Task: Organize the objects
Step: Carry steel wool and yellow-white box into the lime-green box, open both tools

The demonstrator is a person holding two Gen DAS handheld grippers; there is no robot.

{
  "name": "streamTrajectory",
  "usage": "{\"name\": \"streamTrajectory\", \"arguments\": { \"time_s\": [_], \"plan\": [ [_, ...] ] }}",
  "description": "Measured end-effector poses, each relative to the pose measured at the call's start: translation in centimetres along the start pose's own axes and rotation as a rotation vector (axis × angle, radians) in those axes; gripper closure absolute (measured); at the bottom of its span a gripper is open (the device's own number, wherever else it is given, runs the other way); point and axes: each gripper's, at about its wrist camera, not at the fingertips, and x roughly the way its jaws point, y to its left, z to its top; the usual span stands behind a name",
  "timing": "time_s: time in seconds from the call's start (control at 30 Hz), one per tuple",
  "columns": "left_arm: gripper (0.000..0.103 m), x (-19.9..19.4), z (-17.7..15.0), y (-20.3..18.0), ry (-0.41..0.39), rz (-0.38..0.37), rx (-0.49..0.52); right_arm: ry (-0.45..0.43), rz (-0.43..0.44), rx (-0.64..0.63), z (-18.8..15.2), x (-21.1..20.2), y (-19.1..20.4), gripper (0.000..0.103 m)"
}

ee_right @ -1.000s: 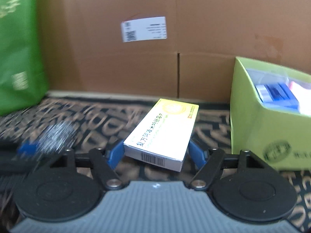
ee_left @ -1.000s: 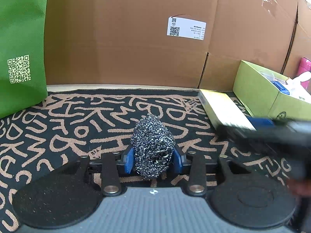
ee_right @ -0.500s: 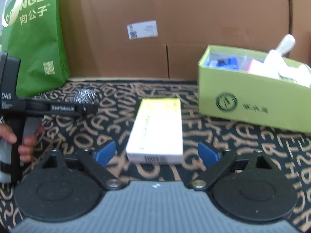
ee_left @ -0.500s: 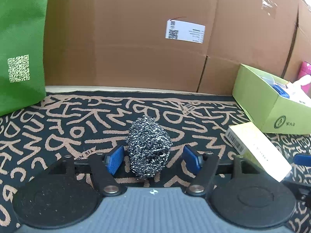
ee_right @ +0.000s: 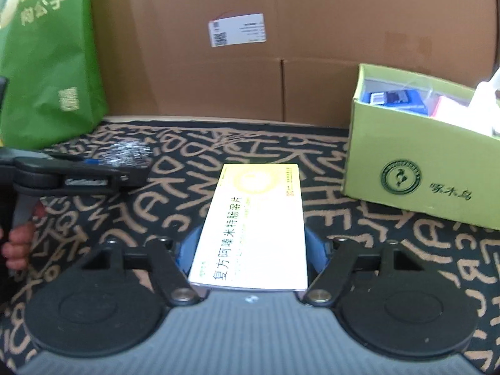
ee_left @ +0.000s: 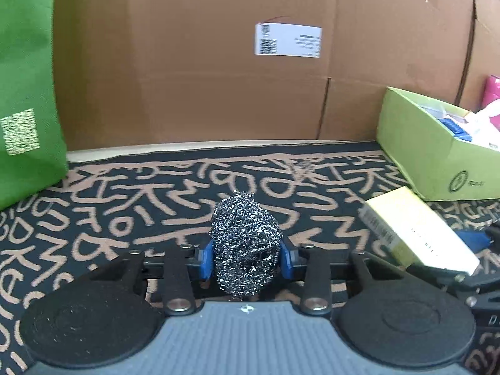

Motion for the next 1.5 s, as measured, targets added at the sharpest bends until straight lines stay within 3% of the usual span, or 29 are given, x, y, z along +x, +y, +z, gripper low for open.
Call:
{"name": "streamTrajectory", "arguments": {
  "time_s": [0.13,0.27,0.3,0.33,0.4,0.47,0.53,0.57,0.6,0.63,0.67,0.83,0.93,1.0,1.13,1.37,1.5],
  "plan": [
    [0.063,-1.2,0.9,-1.7,-0.012,-0.088,0.007,-0.042,0.056,0.066,-0.7,-2.5,-1.4,0.035],
    [0.063,-2.8,3.0,-4.4,-0.062,-0.185,0.042,-0.148,0.041,0.11,-0.4,-6.9,-3.6,0.037],
    [0.063,-3.1,3.6,-5.4,-0.077,-0.209,0.054,-0.181,0.025,0.116,-0.1,-8.2,-4.4,0.076],
    [0.063,-3.4,4.4,-6.4,-0.094,-0.234,0.071,-0.218,0.031,0.142,0.2,-9.4,-5.4,0.088],
    [0.063,-3.8,5.7,-8.7,-0.128,-0.275,0.108,-0.274,-0.009,0.173,0.9,-11.4,-7.2,0.088],
    [0.063,-3.9,6.6,-11.0,-0.154,-0.302,0.147,-0.264,-0.104,0.118,1.3,-12.1,-8.0,0.086],
    [0.063,-3.9,7.0,-12.5,-0.165,-0.321,0.151,-0.228,-0.082,0.118,0.8,-12.2,-8.5,0.079],
    [0.062,-4.0,6.9,-12.7,-0.167,-0.336,0.143,-0.218,-0.049,0.108,0.3,-12.1,-8.4,0.069],
    [0.062,-4.0,6.8,-12.7,-0.166,-0.346,0.137,-0.201,-0.024,0.073,-0.2,-11.7,-7.8,0.039],
    [0.062,-4.0,6.5,-12.7,-0.161,-0.343,0.139,-0.182,-0.013,0.025,-0.6,-11.1,-7.1,0.021],
    [0.062,-4.0,6.1,-12.7,-0.158,-0.327,0.146,-0.158,0.0,-0.019,-1.0,-10.3,-6.3,0.019],
    [0.062,-3.8,4.8,-11.7,-0.115,-0.275,0.159,-0.021,0.147,-0.089,-1.1,-5.5,-4.3,0.019],
    [0.062,-3.8,4.5,-11.0,-0.106,-0.26,0.157,0.033,0.102,-0.173,-0.3,-3.3,-3.4,0.019],
    [0.062,-4.0,4.4,-10.7,-0.104,-0.262,0.158,0.069,0.128,-0.168,-0.1,-2.1,-3.7,0.021],
    [0.062,-3.8,4.3,-10.8,-0.097,-0.277,0.16,0.056,0.086,-0.177,-0.8,-3.0,-3.2,0.035],
    [0.062,-3.6,5.1,-12.0,-0.093,-0.313,0.172,-0.109,0.116,0.03,-1.1,-9.5,-6.4,0.036],
    [0.062,-3.7,7.2,-14.5,-0.134,-0.371,0.199,-0.263,0.003,0.092,1.2,-13.8,-9.2,0.036]
  ]
}}
